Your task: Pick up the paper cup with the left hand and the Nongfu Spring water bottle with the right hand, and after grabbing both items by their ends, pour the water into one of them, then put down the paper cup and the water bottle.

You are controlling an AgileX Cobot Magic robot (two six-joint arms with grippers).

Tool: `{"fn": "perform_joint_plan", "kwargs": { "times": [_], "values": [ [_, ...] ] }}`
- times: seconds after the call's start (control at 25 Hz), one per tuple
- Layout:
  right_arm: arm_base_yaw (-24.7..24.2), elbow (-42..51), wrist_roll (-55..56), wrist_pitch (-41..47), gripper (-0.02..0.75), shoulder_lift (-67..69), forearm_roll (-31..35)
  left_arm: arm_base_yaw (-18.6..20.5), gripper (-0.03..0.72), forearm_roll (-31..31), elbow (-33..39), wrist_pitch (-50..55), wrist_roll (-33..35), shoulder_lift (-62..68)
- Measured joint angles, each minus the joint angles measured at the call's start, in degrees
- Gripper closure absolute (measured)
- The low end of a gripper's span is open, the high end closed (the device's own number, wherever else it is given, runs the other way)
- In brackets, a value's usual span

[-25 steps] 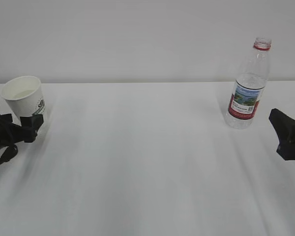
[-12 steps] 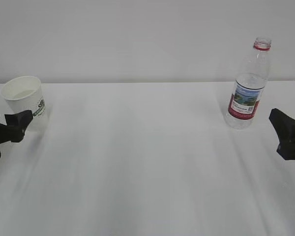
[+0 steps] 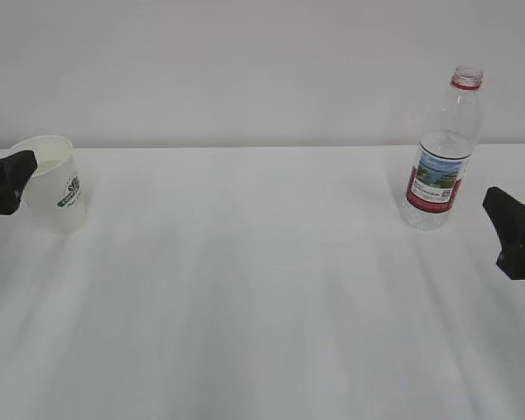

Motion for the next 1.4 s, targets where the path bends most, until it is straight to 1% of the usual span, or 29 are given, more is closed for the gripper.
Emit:
{"fn": "perform_joint_plan", "kwargs": {
  "times": [0.24, 0.4, 0.84, 1.12, 1.4],
  "values": [
    [0.0, 0.0, -0.2, 0.0, 0.186, -4.1, 2.1, 0.0, 0.048, 0.1, 0.1, 1.0, 0.0, -5.8],
    [0.0, -1.1, -0.9, 1.1, 0.186, -6.7, 2.1, 0.0, 0.053, 0.2, 0.1, 4.9, 0.0, -10.5],
    [0.0, -2.7, -1.8, 10.5, 0.186, -16.9, 2.1, 0.0, 0.074, 1.2, 0.4, 12.2, 0.0, -23.2],
    [0.0, -4.9, -3.3, 20.5, 0.186, -25.5, 1.9, 0.0, 0.085, 2.7, 0.5, 17.4, 0.0, -32.7],
    [0.0, -5.1, -3.9, 27.4, 0.186, -32.4, 1.9, 0.0, 0.095, 3.3, 0.5, 24.7, 0.0, -43.6]
  ]
}}
